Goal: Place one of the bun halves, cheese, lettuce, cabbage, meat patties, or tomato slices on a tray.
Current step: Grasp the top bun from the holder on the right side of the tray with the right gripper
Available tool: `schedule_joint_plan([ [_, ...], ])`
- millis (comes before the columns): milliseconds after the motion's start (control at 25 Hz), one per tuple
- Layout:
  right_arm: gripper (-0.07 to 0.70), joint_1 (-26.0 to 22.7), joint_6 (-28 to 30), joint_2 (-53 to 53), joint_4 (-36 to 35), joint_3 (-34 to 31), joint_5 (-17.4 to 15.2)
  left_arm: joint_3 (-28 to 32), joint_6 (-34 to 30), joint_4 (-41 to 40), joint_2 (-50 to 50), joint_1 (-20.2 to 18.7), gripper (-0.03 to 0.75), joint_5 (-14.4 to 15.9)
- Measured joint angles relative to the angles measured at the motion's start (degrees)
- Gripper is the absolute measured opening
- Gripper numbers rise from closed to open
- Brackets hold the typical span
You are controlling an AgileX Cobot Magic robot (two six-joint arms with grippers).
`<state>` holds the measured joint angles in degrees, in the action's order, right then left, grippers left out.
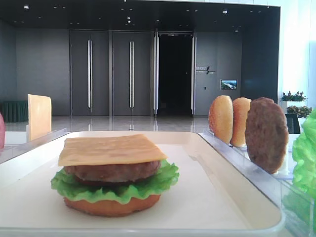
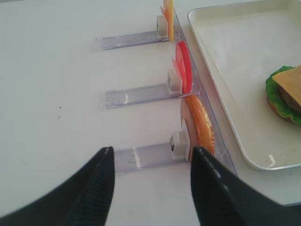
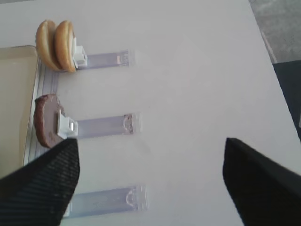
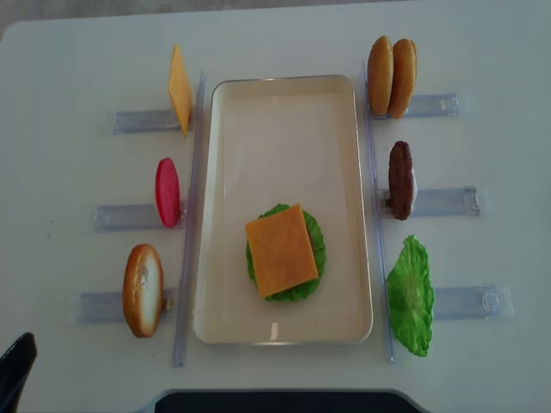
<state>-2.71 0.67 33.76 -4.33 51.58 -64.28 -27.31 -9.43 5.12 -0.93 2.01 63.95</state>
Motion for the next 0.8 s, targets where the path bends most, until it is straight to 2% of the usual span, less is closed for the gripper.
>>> schedule_joint_plan([
  [200,0.587,0.0,-1.51,19.69,0.19,12.7,-0.17,0.0,0.0,0.0,0.0,0.0,0.399,0.0],
  [360,0.587,0.0,-1.73,31.59,0.19,20.12,-0.46,0.0,0.0,0.0,0.0,0.0,0.398,0.0],
  [640,0.587,0.0,-2.62,48.43,1.48,30.96,-4.86,0.0,0.0,0.0,0.0,0.0,0.398,0.0],
  [800,0.587,0.0,-2.93,54.62,2.37,35.61,-5.36,0.0,0.0,0.0,0.0,0.0,0.398,0.0],
])
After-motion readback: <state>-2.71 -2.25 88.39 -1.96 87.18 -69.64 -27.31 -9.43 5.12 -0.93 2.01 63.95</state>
